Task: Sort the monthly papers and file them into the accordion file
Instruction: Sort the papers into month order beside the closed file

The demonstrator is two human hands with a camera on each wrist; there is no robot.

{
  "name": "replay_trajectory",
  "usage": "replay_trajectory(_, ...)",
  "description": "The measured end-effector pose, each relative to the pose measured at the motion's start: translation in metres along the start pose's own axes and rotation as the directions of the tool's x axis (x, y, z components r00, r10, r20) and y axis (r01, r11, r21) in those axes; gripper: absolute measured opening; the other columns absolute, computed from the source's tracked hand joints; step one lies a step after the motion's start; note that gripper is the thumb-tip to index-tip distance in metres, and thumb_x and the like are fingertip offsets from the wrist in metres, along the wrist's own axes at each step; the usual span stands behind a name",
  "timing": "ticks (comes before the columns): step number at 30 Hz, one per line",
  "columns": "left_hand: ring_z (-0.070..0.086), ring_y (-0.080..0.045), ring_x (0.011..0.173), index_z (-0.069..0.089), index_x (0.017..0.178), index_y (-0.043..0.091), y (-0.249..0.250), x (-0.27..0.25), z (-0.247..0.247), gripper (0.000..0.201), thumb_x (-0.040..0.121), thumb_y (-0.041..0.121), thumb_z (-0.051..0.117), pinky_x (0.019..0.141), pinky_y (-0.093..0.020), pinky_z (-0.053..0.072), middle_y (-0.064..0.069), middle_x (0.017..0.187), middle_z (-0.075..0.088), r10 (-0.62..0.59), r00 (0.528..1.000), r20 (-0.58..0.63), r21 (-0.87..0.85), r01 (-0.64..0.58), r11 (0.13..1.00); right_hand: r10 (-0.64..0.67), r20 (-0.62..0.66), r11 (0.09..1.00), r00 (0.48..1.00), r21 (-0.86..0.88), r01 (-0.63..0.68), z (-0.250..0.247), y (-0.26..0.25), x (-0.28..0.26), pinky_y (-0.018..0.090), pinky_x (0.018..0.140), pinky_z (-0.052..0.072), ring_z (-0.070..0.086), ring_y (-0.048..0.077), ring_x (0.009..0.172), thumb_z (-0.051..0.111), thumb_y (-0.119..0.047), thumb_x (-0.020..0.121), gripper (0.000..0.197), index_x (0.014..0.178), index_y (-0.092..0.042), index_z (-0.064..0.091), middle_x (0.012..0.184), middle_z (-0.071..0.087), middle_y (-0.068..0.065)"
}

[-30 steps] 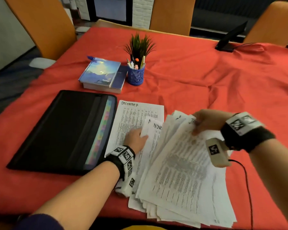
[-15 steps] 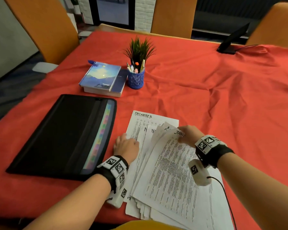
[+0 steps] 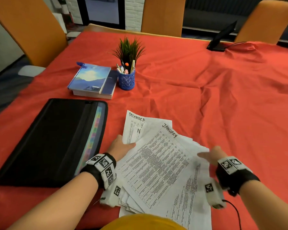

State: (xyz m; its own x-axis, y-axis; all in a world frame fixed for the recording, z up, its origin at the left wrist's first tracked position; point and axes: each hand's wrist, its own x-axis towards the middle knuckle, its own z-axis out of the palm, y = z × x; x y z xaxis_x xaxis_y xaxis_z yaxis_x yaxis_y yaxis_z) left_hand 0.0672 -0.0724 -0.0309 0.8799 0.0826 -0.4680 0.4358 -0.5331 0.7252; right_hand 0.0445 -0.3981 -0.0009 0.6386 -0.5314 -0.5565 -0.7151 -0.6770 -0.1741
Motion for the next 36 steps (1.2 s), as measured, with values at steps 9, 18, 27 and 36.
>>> replay_trajectory(9, 0.063, -0.014, 0.096, 0.063, 0.116, 0.012, 0.000, -0.008, -0.003, 0.037, 0.081, 0.017, 0.073, 0.077, -0.022, 0.048, -0.002, 0.111, 0.066, 0.018, 0.924, 0.381, -0.181, 0.055, 0.982, -0.151, 0.240, 0.932, 0.959, 0.359, 0.057, 0.034, -0.003, -0.024, 0.033, 0.061, 0.050, 0.056, 0.022, 0.054, 0.067, -0.022, 0.083, 0.019, 0.076, -0.008, 0.056, 0.059, 0.058, 0.007)
replay_trajectory(18, 0.064, -0.024, 0.102, 0.060, 0.114, 0.006, -0.003, -0.019, -0.027, 0.045, 0.074, 0.014, 0.079, 0.090, -0.035, 0.050, -0.008, 0.107, 0.068, 0.097, 0.979, 0.179, -0.319, -0.035, 0.947, -0.249, 0.038, 0.706, 0.968, 0.691, 0.155, 0.043, -0.008, -0.026, 0.036, 0.074, 0.051, 0.057, 0.022, 0.095, 0.083, -0.060, 0.042, 0.119, 0.136, -0.007, 0.033, 0.113, 0.056, 0.008)
replay_trajectory(27, 0.066, -0.017, 0.103, 0.066, 0.097, 0.026, 0.091, -0.037, -0.084, 0.036, 0.067, 0.016, 0.082, 0.096, -0.044, 0.050, -0.003, 0.104, 0.071, 0.526, 0.833, -0.173, -0.493, -0.536, 0.685, -0.596, -0.338, -0.017, 0.728, 0.912, 0.410, -0.035, -0.085, -0.089, 0.033, 0.075, 0.054, 0.067, 0.026, 0.092, 0.076, -0.007, 0.064, 0.040, 0.103, -0.001, 0.066, 0.103, 0.069, 0.014)
replay_trajectory(36, 0.068, -0.017, 0.099, 0.066, 0.106, 0.014, 0.087, -0.035, -0.067, 0.045, 0.064, 0.013, 0.083, 0.081, -0.029, 0.055, 0.003, 0.100, 0.073, 0.524, 0.790, -0.317, -0.664, -0.580, 0.472, -0.531, -0.522, 0.077, 0.667, 0.754, 0.652, -0.022, -0.092, -0.089, 0.031, 0.076, 0.055, 0.069, 0.016, 0.084, 0.074, 0.003, 0.070, 0.023, 0.092, 0.000, 0.070, 0.089, 0.073, 0.002)
